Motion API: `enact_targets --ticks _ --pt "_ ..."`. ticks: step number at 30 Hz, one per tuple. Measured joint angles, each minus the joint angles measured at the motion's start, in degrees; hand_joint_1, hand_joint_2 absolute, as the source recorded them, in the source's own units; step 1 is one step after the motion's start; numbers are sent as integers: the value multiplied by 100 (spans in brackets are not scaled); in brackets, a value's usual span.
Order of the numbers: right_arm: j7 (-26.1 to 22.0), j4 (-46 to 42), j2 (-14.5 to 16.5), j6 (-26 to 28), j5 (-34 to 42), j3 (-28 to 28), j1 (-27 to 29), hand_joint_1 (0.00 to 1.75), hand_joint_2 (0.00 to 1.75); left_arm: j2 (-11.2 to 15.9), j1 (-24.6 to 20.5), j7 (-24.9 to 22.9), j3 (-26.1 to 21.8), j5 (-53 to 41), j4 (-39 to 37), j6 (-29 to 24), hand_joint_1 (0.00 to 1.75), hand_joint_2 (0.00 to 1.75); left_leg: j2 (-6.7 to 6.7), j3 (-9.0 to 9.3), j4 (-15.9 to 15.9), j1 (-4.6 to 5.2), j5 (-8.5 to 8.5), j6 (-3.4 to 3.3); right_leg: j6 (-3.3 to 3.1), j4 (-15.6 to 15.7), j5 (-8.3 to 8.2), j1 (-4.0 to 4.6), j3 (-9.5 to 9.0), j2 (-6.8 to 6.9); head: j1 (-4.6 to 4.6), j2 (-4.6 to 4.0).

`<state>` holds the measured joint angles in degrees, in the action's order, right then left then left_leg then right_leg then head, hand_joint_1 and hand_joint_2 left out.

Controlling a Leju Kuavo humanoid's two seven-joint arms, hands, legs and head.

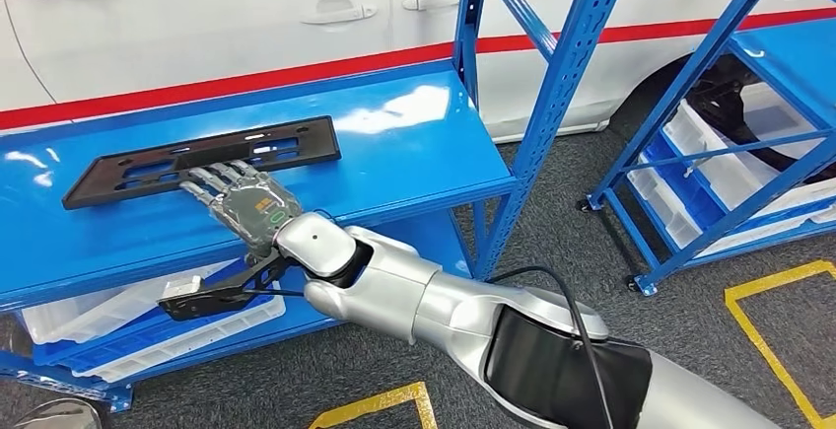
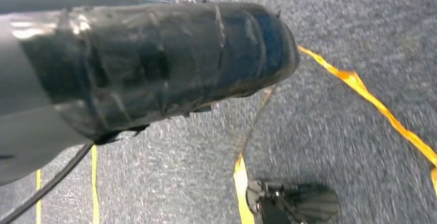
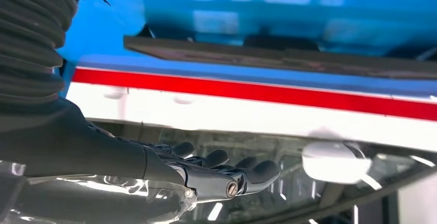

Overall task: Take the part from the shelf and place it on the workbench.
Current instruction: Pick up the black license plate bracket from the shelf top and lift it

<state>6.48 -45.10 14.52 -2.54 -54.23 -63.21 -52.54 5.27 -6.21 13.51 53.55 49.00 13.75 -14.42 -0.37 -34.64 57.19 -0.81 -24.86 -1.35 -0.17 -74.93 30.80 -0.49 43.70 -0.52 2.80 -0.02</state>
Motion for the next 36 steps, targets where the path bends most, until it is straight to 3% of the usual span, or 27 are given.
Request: enact_targets --ticks 1,3,5,9,11,13,14,15,16,17,19,20,24,26,28,29,30,31,32,34,36 --pt "3 13 -9 -2 1 0 5 0 175 1 1 -3 0 0 0 -1 0 0 -7 14 8 14 -15 -2 -31 251 -177 8 -108 0 0 0" --pt "5 27 -17 -2 3 0 -4 0 175 -3 0 -4 0 0 0 0 0 0 -19 36 29 42 -55 14 -120 1046 -541 47 -493 0 -3 0" --pt "5 36 -19 -3 5 0 -17 0 175 -9 -7 -7 0 0 0 1 0 0 -21 37 45 58 -83 49 -172 1529 -659 85 -737 -2 -6 0" --pt "16 77 -27 -7 57 1 -17 0 175 -6 -8 -29 1 0 -1 -1 0 0 -6 15 120 29 -173 160 -216 1666 -664 67 -819 -9 -14 0" --pt "22 93 -27 -10 85 2 -19 0 175 -4 -13 -44 2 0 -2 0 0 0 4 -200 583 9 -448 221 -245 1715 -677 35 -861 1 -30 0" --pt "25 122 -27 -21 98 2 -2 0 175 -5 -18 -52 2 0 -2 1 0 0 7 -555 1291 -14 -739 275 -261 1715 -668 35 -868 7 -36 0" --pt "26 143 -27 -27 101 2 17 0 175 -4 -14 -55 2 0 -3 0 0 0 8 -672 1505 -23 -772 293 -265 1711 -661 36 -870 6 -36 0" --pt "28 161 -27 -30 102 2 35 0 175 -3 -7 -56 2 0 -4 -1 0 0 8 -699 1524 -29 -703 304 -264 1703 -653 35 -871 0 -36 0" --pt "30 176 -27 -31 104 2 46 0 175 0 -1 -56 2 0 -6 -2 0 0 9 -632 1356 -34 -555 308 -260 1691 -643 33 -872 -8 -36 0" --pt "32 189 -27 -31 108 2 48 0 175 4 0 -57 2 0 -8 -2 0 0 10 -468 1000 -39 -339 305 -249 1673 -630 30 -875 -17 -36 0" --pt "33 204 -27 -31 116 3 40 0 175 10 -14 -56 2 -1 -9 -3 0 0 7 -137 317 -25 -94 269 -210 1636 -597 37 -869 -26 -34 0" --pt "32 211 -27 -31 119 4 38 0 175 11 -23 -56 2 -1 -9 -2 0 0 2 -34 108 -12 -47 240 -184 1622 -586 43 -862 -27 -31 0" --pt "29 224 -28 -28 131 6 47 0 175 8 -22 -56 2 0 -9 2 0 0 -5 25 18 -6 -53 119 -83 1588 -538 58 -847 -23 -25 0" --pt "29 227 -32 -29 137 8 47 0 175 6 -19 -57 2 0 -9 9 0 0 6 59 -18 -33 -43 50 -30 1230 -324 54 -680 -11 -13 0" --pt "29 240 -36 -30 142 9 69 0 175 6 -22 -57 2 0 -9 16 0 0 11 68 -17 -28 -58 5 -2 466 9 34 -298 0 -6 0" --pt "28 251 -40 -31 144 9 89 0 175 6 -22 -57 2 0 -9 17 0 0 11 70 -12 -26 -68 -6 4 127 111 26 -116 2 -8 0" --pt "28 262 -47 -31 146 9 109 0 175 7 -20 -57 2 0 -9 16 0 0 8 78 -6 -26 -80 -9 8 -39 108 18 -13 3 -8 0" --pt "28 273 -55 -31 149 9 123 0 175 6 -16 -58 1 0 -9 16 0 0 2 91 1 -28 -94 -5 7 27 -5 9 -24 4 -8 0" --pt "28 280 -61 -30 151 9 131 0 175 5 -12 -58 1 0 -9 16 0 0 -4 110 12 -31 -116 4 1 299 -199 1 -143 6 -8 0" --pt "28 288 -66 -29 153 9 131 0 175 3 -9 -59 1 0 -9 19 0 0 -12 143 55 -29 -178 49 -21 1065 -531 -4 -514 8 -9 0" --pt "26 291 -62 -28 155 9 126 0 175 2 -18 -61 2 0 -9 19 0 0 -16 143 88 -17 -223 111 -51 1460 -596 13 -720 -4 -11 0"
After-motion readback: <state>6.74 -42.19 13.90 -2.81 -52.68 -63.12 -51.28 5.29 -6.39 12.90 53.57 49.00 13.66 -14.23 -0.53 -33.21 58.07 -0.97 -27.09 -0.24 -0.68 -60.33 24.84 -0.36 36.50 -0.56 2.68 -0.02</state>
